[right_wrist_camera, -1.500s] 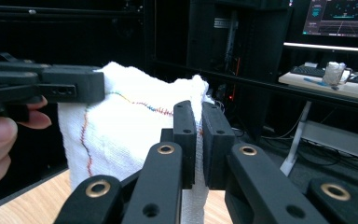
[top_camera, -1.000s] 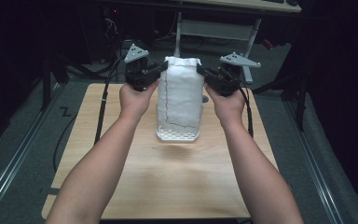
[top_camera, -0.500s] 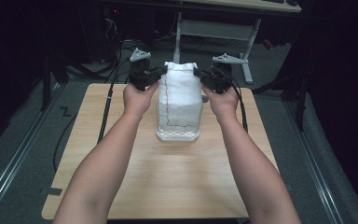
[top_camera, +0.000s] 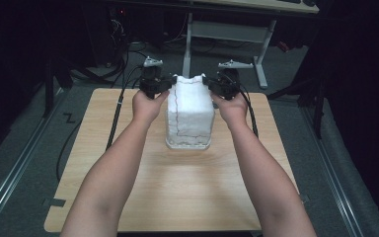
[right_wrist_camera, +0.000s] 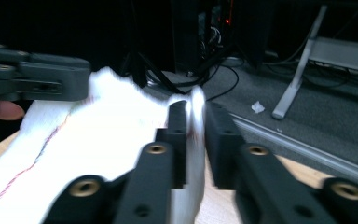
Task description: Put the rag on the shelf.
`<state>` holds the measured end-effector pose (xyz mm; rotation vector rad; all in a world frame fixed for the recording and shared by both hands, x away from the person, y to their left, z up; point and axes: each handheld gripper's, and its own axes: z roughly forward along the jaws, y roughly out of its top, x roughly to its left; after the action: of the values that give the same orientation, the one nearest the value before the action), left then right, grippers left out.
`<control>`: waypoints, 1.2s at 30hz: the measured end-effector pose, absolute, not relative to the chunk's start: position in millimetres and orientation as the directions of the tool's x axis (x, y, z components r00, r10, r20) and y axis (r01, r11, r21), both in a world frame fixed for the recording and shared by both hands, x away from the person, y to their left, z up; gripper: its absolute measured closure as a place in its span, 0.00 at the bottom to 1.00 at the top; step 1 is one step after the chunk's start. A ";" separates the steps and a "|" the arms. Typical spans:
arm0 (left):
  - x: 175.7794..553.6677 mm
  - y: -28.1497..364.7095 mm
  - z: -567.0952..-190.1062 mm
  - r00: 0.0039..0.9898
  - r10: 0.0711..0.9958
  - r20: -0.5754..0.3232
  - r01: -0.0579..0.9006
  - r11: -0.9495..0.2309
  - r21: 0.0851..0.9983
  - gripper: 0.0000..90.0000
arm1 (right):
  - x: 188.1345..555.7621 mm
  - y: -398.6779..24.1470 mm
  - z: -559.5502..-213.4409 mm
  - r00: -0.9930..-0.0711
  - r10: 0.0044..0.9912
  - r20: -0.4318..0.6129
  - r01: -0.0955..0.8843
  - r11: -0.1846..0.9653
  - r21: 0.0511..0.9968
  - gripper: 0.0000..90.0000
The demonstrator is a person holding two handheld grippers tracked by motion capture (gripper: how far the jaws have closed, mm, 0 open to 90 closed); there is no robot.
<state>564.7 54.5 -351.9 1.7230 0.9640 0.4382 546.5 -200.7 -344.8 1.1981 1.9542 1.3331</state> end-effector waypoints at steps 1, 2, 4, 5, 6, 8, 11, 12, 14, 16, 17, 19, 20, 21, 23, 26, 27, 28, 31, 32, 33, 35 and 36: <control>565.3 55.6 -353.3 0.603 0.780 -0.167 0.395 -0.111 0.912 0.72 | 547.9 -200.8 -346.8 -0.500 0.861 0.090 0.400 0.137 0.906 0.83; 565.1 56.7 -354.4 0.598 0.785 -0.161 0.395 -0.114 0.912 0.70 | 548.8 -201.0 -349.2 -0.504 0.858 0.095 0.407 0.139 0.903 0.82; 564.5 58.7 -356.9 0.592 0.789 -0.166 0.397 -0.106 0.912 0.65 | 547.2 -201.2 -353.6 -0.501 0.860 0.098 0.411 0.136 0.901 0.81; 564.2 59.6 -357.9 0.592 0.788 -0.172 0.398 -0.100 0.912 0.64 | 546.9 -201.4 -354.9 -0.503 0.859 0.098 0.412 0.139 0.901 0.81; 563.6 60.1 -358.6 0.590 0.789 -0.174 0.400 -0.097 0.911 0.63 | 546.0 -201.6 -356.3 -0.503 0.860 0.092 0.410 0.144 0.901 0.80; 561.6 60.6 -358.8 0.588 0.791 -0.167 0.395 -0.100 0.913 0.63 | 544.5 -202.9 -357.6 -0.499 0.862 0.091 0.416 0.146 0.897 0.78; 558.5 60.5 -356.2 0.587 0.792 -0.165 0.395 -0.103 0.913 0.61 | 541.3 -207.3 -355.1 -0.501 0.860 0.093 0.413 0.144 0.899 0.75; 556.4 60.3 -354.8 0.589 0.793 -0.157 0.385 -0.104 0.917 0.60 | 539.9 -208.3 -354.1 -0.499 0.861 0.096 0.410 0.137 0.902 0.75; 552.6 60.2 -351.6 0.592 0.792 -0.150 0.376 -0.106 0.921 0.58 | 537.1 -211.3 -351.9 -0.501 0.859 0.105 0.403 0.124 0.907 0.73; 548.3 61.7 -347.7 0.595 0.789 -0.151 0.367 -0.100 0.925 0.57 | 534.3 -212.5 -350.4 -0.499 0.862 0.092 0.401 0.136 0.906 0.71; 546.3 62.8 -346.6 0.599 0.786 -0.154 0.360 -0.093 0.928 0.55 | 532.1 -213.3 -349.3 -0.500 0.863 0.080 0.397 0.145 0.906 0.70; 541.6 64.7 -344.9 0.605 0.781 -0.153 0.347 -0.086 0.934 0.54 | 528.6 -215.2 -348.4 -0.505 0.859 0.082 0.388 0.140 0.911 0.68; 539.5 65.4 -344.5 0.604 0.785 -0.142 0.343 -0.095 0.935 0.53 | 526.6 -216.0 -348.2 -0.505 0.860 0.075 0.379 0.142 0.914 0.68; 538.2 66.0 -344.6 0.603 0.785 -0.139 0.342 -0.098 0.935 0.52 | 524.3 -216.2 -348.2 -0.501 0.863 0.065 0.375 0.149 0.915 0.67; 533.4 68.9 -345.5 0.600 0.785 -0.153 0.355 -0.090 0.931 0.52 | 521.4 -216.8 -347.9 -0.500 0.864 0.052 0.371 0.160 0.915 0.66; 524.3 73.5 -345.9 0.607 0.782 -0.146 0.338 -0.088 0.937 0.51 | 514.1 -218.6 -347.3 -0.507 0.861 0.046 0.360 0.163 0.919 0.64; 521.5 75.3 -346.0 0.609 0.781 -0.139 0.336 -0.095 0.937 0.51 | 512.2 -219.1 -347.4 -0.510 0.859 0.045 0.356 0.162 0.920 0.63; 518.2 77.8 -346.0 0.611 0.780 -0.135 0.334 -0.100 0.937 0.50 | 509.8 -219.5 -347.7 -0.510 0.859 0.042 0.356 0.166 0.920 0.62; 508.6 85.7 -347.4 0.617 0.774 -0.143 0.344 -0.102 0.933 0.46 | 501.8 -219.8 -349.3 -0.509 0.860 0.028 0.361 0.184 0.914 0.59; 504.4 88.7 -348.6 0.616 0.776 -0.137 0.342 -0.106 0.934 0.46 | 497.1 -220.4 -349.8 -0.514 0.857 0.020 0.353 0.190 0.916 0.59; 499.7 91.6 -349.9 0.615 0.777 -0.130 0.337 -0.110 0.935 0.45 | 492.8 -221.1 -350.2 -0.518 0.855 0.013 0.344 0.195 0.919 0.58; 491.8 96.6 -352.8 0.618 0.779 -0.107 0.326 -0.130 0.936 0.45 | 485.7 -222.1 -351.5 -0.521 0.853 0.003 0.333 0.200 0.922 0.57; 487.5 97.8 -354.8 0.614 0.784 -0.087 0.325 -0.151 0.933 0.44 | 481.6 -222.5 -352.5 -0.524 0.851 0.002 0.333 0.202 0.921 0.56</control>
<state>487.5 97.8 -354.8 1.7367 0.9120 0.5195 481.6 -222.5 -352.5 1.0981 1.9620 1.3018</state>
